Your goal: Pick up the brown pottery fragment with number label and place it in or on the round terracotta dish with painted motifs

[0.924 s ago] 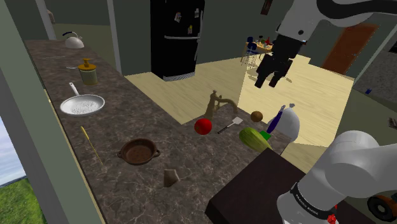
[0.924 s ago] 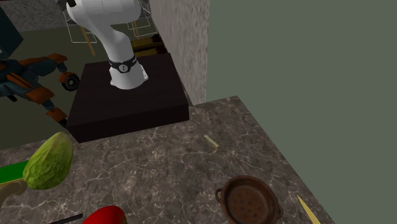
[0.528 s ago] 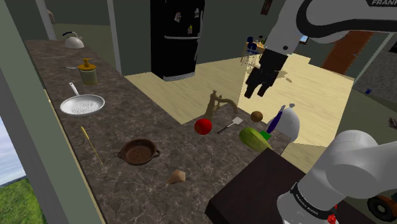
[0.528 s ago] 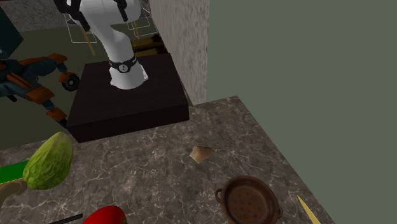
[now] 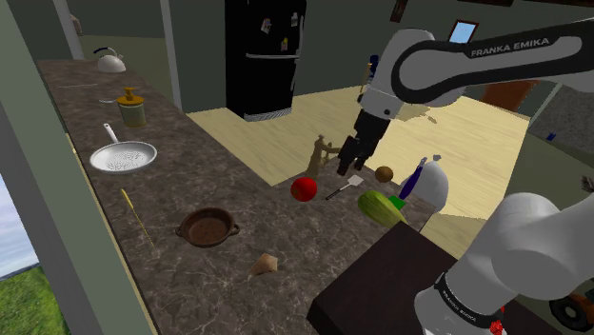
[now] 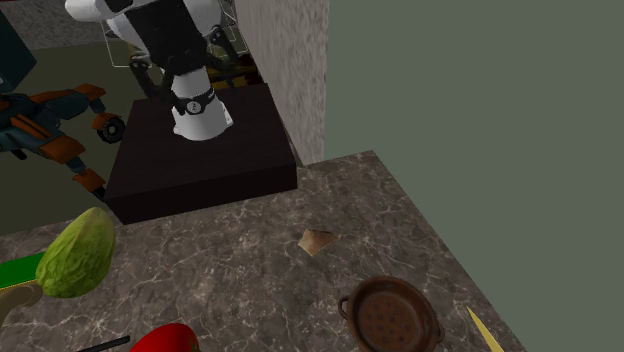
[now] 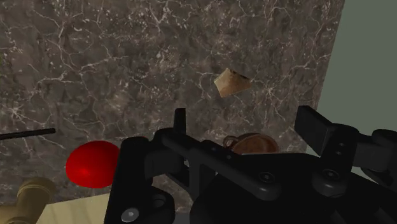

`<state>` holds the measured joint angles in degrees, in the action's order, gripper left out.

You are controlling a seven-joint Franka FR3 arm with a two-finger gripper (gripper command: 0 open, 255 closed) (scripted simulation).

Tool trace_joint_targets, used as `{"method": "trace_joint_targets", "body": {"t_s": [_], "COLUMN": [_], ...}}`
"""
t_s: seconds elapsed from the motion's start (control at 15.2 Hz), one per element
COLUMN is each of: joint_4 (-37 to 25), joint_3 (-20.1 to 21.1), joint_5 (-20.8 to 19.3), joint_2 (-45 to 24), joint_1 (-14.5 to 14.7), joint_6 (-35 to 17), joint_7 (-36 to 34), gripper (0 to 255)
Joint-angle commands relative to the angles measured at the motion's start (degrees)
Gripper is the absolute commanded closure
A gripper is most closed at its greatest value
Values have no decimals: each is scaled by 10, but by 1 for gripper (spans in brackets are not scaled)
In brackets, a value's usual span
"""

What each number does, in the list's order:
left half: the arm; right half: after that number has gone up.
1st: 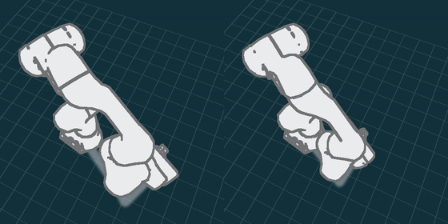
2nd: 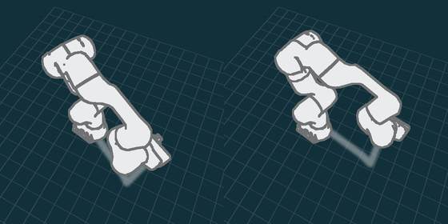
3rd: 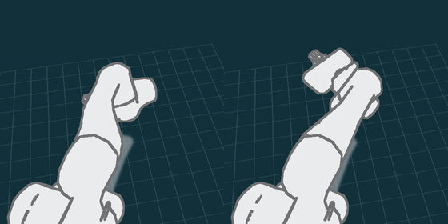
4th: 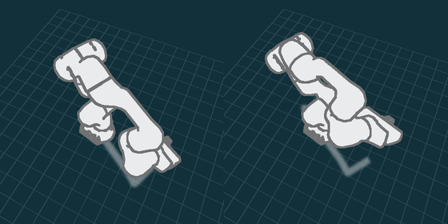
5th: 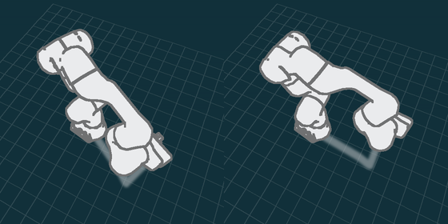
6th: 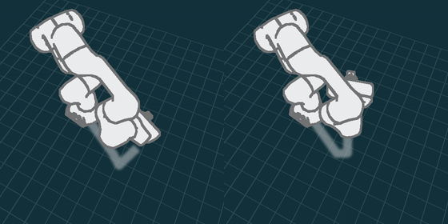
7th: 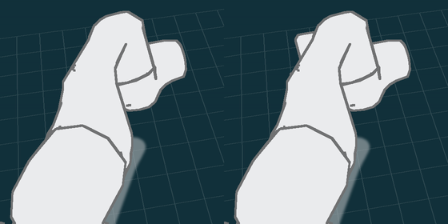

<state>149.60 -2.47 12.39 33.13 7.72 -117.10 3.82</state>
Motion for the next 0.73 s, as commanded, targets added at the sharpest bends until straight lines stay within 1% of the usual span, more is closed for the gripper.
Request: {"method": "trace_joint_targets", "body": {"t_s": [0.0,0.33,0.66], "joint_4": [9,14,-4], "joint_3": [-2,-7,-8], "joint_5": [16,68,142], "joint_2": [-34,-134,-247], "joint_1": [15,54,95], "joint_6": [-40,-134,-212], "joint_7": [22,89,174], "gripper": [0,0,0]}}
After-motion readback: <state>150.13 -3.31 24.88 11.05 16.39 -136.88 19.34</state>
